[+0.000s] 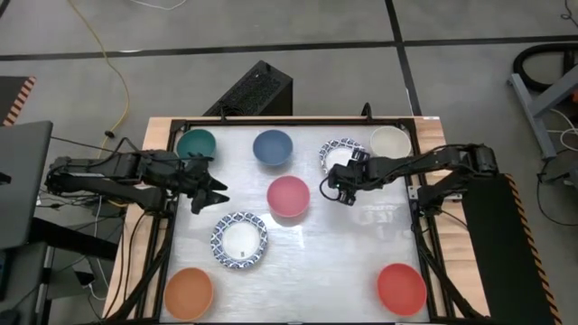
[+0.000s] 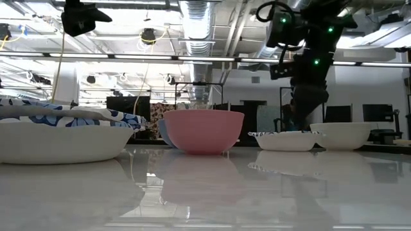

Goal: Nest bowls inside each other
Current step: Stack the patterned white paper bowl on top of the patterned white paper bowl

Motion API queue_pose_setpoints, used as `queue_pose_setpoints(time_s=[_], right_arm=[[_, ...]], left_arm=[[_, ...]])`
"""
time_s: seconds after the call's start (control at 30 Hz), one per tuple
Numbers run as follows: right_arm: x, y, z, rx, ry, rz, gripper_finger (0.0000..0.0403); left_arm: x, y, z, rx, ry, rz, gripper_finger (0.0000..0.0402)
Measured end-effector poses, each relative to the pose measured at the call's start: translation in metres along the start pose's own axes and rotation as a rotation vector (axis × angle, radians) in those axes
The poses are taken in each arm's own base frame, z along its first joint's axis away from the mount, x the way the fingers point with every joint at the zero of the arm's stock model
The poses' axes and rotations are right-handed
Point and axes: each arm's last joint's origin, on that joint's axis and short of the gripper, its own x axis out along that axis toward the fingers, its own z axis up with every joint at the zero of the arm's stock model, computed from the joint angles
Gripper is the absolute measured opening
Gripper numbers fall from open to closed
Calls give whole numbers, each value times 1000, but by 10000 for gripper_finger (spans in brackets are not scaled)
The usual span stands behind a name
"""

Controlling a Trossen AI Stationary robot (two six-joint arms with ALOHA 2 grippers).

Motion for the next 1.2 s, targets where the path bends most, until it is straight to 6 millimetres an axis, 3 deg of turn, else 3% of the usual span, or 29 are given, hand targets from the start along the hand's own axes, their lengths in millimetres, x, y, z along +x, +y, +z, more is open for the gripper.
queue_pose_setpoints(time_s=[0.27, 0.7, 0.83, 1.03, 1.2], right_arm=[[6, 16, 0, -67, -107, 93, 224], [25, 6, -16, -42, -32, 60, 215], [25, 6, -18, -32, -17, 58, 169], [24, 4, -20, 94, 5, 57, 26], [9, 4, -4, 132, -46, 71, 14]], left_arm=[[0, 1, -1, -15, 10, 14, 251], [0, 2, -1, -15, -8, 39, 251], [0, 2, -1, -16, -15, 46, 251], [0, 3, 0, -66, -52, 86, 251], [0, 4, 1, -125, -68, 98, 251]])
